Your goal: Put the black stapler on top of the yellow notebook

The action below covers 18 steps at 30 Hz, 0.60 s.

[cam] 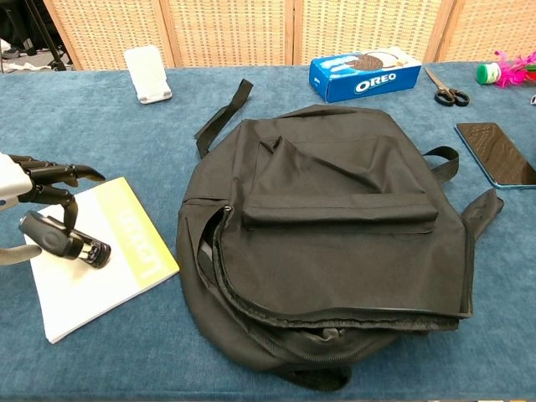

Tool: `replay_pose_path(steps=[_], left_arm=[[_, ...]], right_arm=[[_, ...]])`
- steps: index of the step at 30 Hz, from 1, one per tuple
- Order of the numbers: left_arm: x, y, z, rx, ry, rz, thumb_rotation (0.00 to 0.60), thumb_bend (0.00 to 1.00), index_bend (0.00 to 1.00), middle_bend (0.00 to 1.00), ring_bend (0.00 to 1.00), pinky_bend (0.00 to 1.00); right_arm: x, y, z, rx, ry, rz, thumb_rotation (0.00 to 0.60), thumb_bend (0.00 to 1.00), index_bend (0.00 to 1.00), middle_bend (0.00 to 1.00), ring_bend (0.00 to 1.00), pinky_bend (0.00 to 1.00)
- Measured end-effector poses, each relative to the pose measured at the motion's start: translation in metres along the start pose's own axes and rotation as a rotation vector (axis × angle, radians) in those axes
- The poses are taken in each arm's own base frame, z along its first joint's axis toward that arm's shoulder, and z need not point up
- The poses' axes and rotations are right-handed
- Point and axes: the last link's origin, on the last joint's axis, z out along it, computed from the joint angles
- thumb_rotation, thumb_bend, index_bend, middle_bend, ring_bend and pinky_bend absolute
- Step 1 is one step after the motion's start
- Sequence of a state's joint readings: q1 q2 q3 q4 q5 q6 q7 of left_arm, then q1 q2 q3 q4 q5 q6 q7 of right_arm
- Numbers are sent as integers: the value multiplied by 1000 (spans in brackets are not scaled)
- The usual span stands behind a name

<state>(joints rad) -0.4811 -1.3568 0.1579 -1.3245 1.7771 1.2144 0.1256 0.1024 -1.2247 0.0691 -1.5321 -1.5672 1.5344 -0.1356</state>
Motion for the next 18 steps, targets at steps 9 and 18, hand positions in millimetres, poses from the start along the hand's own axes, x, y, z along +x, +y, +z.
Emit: replay_pose_path(steps=[9, 18], left_arm=[[0, -1, 1, 13, -2, 8, 600, 273, 192, 16, 81, 220], [10, -4, 1, 37, 46, -10, 600, 250, 0, 0, 0, 112]], right_arm=[[0, 0, 0, 2, 4, 1, 600, 93, 0, 0, 0, 0], [0, 0, 0, 4, 2, 3, 600, 92, 0, 0, 0, 0]])
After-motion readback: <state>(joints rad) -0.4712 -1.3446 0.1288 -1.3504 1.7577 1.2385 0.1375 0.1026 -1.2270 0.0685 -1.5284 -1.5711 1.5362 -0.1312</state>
